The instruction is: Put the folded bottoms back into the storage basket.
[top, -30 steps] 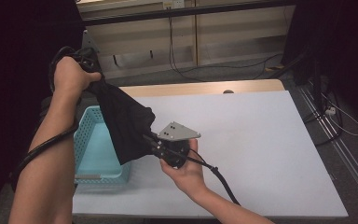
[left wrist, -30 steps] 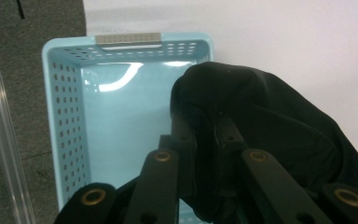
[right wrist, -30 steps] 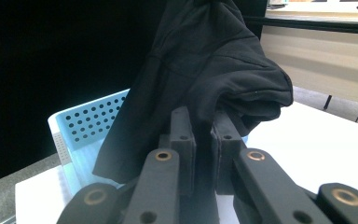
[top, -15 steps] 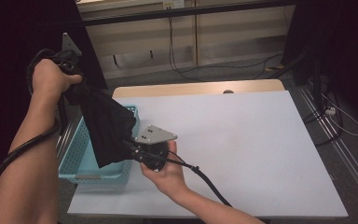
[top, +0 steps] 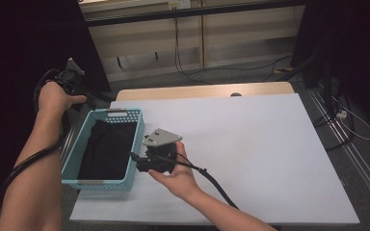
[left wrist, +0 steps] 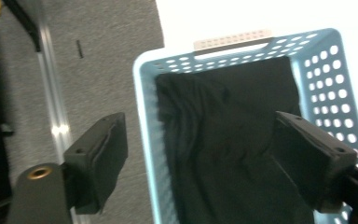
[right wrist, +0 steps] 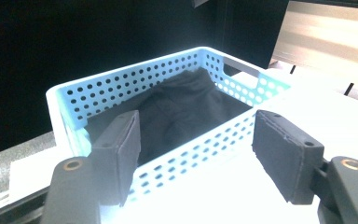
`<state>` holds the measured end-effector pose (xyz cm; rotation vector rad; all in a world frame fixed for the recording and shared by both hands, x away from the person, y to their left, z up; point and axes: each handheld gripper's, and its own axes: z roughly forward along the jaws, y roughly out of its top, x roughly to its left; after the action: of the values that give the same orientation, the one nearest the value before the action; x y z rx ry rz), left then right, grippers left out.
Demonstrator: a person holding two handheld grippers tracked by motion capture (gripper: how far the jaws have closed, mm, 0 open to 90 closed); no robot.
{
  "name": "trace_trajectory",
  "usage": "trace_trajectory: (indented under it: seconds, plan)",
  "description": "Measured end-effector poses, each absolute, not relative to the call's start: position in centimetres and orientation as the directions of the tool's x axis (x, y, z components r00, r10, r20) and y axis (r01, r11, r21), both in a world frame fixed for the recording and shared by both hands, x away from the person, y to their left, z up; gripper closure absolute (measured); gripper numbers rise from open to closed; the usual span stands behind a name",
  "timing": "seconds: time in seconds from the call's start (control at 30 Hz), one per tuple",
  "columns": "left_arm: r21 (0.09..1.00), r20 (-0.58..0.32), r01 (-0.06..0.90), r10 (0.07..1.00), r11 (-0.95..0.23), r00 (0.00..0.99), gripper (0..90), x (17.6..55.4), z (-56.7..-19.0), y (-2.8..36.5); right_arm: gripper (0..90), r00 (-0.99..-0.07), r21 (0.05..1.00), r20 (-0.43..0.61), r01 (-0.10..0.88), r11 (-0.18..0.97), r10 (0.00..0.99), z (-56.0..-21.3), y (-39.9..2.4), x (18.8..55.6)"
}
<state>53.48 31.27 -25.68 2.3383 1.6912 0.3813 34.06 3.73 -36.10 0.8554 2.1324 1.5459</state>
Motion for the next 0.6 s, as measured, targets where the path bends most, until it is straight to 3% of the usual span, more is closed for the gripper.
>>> trace_trajectory:
  seconds: [0.6]
  plan:
    - [0.383,-0.027,0.858,0.924,-0.342,0.381,16.0,51.7,-27.5,28.1,19.4,-0.729,0.941,0.059,0.268,0.205,0.681,-36.3,-3.8,34.0]
